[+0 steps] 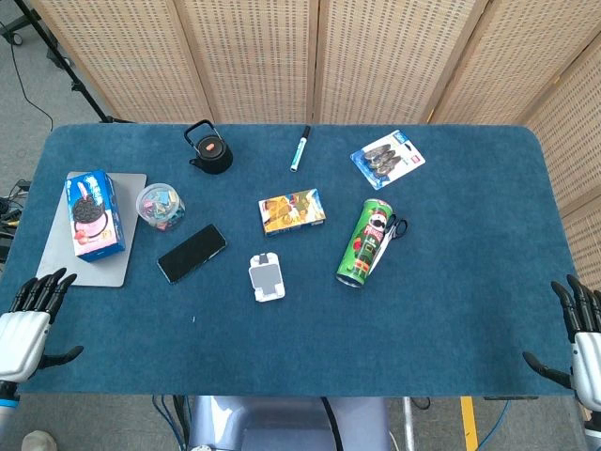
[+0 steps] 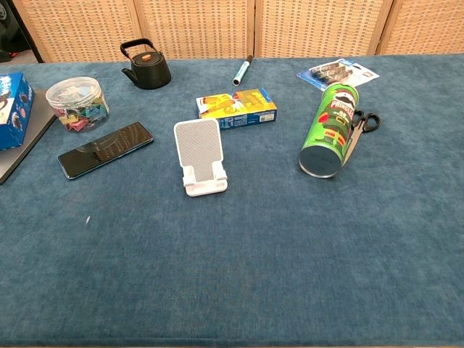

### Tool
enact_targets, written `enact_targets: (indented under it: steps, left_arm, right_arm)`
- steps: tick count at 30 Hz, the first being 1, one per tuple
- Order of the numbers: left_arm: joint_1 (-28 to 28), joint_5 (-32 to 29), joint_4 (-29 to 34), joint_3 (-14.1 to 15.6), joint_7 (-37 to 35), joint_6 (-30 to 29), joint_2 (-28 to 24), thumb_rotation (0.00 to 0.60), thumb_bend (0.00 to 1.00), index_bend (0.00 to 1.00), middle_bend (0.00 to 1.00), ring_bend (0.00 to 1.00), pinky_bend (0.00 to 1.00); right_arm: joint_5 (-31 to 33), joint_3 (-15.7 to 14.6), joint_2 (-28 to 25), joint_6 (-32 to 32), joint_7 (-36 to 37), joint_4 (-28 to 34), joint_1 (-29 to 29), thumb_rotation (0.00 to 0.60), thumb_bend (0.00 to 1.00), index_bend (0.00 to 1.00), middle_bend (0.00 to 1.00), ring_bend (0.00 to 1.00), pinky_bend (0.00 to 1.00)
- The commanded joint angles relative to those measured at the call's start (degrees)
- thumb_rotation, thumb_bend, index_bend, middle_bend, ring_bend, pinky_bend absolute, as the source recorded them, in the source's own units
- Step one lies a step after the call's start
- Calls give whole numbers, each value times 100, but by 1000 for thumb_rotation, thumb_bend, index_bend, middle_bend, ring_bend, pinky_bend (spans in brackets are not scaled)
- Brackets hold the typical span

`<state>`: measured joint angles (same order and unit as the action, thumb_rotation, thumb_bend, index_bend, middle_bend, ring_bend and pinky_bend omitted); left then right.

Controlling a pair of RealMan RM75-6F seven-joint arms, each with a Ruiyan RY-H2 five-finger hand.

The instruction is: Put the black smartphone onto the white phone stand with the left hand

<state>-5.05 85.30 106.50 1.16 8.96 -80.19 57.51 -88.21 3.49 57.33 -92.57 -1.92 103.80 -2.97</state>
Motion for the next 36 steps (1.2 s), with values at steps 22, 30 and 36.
enact_targets:
  steps: [22,30,36]
  left_arm:
    - [-1471,-1084,-509,-409,-1844,2914,305,600,0,0,0,0,36]
    - [-2039,-1334,-1398,-806,-2702,3581,890,600,0,0,0,0,36]
    - [-2231,-1588,-1928,-953,-3002,3762,1321,600,0,0,0,0,36]
  right_arm:
    - [30,18,-92,-51,194,59,-32,600,0,0,0,0,0]
    - [91,39,-112,15,227,68,0,600,0,0,0,0,0]
    - [154,53,-133,49,282,53,6,600,0,0,0,0,0]
